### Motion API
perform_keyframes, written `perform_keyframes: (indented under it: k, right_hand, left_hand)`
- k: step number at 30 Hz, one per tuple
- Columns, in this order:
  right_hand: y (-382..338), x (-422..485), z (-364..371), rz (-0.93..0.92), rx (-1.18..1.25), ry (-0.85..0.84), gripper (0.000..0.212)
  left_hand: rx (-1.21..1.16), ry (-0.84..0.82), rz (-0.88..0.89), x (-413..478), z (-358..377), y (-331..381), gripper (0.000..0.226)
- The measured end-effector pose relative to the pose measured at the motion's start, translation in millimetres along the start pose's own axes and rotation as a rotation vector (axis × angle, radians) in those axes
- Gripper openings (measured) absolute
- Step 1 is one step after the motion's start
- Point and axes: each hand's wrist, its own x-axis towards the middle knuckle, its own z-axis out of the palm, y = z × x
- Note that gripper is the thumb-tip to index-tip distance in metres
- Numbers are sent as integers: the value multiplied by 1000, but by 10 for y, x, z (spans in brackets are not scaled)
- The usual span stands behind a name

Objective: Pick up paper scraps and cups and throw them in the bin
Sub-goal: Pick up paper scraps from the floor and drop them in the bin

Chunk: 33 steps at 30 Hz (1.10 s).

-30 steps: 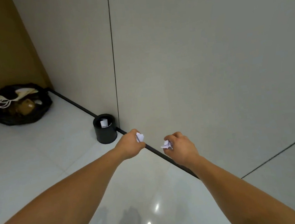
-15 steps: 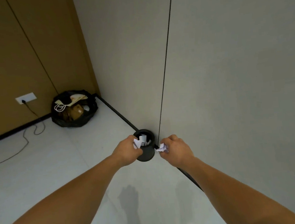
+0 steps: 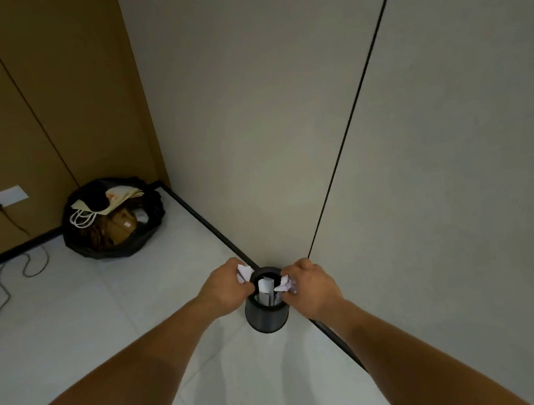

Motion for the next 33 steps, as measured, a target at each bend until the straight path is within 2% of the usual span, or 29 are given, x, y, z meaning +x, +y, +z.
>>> perform_keyframes:
  k: [5,11,20,26,33]
  right_hand:
    - [-177,575,-57,63,28,17,44]
    - [104,1208,-85,158,45,46,44]
    - [900,2380,383,272,107,-145,44]
    - [1308,3001,1145,323,128,-206,38]
    - [1851,3533,2825,462,180,-271,33]
  left_hand:
    - [10,-100,27,757,-309,-102,34]
    - [65,-229,71,1652,-273,58,35]
    - [134,-364,-48,2920,256,-54,42]
    - [210,-401,-163,3664,1018,-634,49]
    - [310,-453,-43,4487,2170,-1847,45]
